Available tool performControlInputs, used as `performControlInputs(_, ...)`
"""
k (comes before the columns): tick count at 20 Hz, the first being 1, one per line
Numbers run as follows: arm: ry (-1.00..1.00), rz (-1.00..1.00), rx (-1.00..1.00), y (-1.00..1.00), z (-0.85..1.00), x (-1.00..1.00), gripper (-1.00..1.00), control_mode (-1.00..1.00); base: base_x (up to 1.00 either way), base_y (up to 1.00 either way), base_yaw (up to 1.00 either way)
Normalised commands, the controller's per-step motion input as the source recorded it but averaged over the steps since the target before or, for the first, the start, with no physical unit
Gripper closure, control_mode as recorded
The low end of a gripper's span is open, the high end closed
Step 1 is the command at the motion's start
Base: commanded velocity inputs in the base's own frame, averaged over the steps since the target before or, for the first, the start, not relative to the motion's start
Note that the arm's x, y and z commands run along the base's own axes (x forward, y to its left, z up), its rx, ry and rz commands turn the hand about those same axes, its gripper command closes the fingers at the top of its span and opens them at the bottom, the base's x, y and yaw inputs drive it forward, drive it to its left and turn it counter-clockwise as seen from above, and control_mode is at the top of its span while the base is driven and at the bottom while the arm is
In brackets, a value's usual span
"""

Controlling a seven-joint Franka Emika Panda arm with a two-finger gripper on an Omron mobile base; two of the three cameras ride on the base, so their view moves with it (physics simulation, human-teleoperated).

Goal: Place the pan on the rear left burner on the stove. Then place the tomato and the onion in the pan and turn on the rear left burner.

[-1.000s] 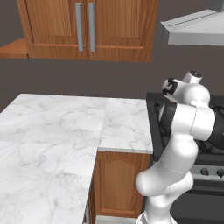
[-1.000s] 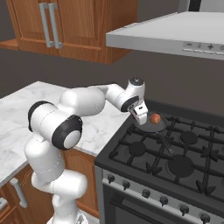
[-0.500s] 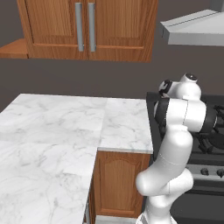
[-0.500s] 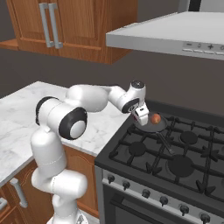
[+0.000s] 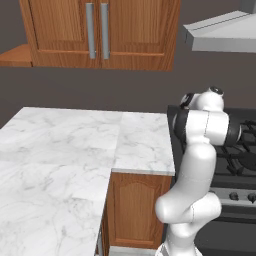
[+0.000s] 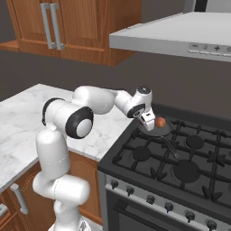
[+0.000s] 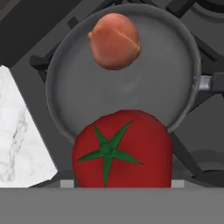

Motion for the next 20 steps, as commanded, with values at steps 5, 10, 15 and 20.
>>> performControlInputs(5,0.0,0.0,0.0,-0.13,-0.19,0.13,1.0,-1.0,0.0,0.0,0.0)
performControlInputs(10,0.0,0.0,-0.03,-0.03,-0.23,0.14,1.0,-1.0,0.0,0.0,0.0)
performControlInputs(15,0.02,0.0,-0.06,0.0,-0.27,0.25,1.0,-1.0,0.0,0.0,0.0)
performControlInputs(20,0.03,0.01,-0.06,0.0,-0.3,0.33,1.0,-1.0,0.0,0.0,0.0)
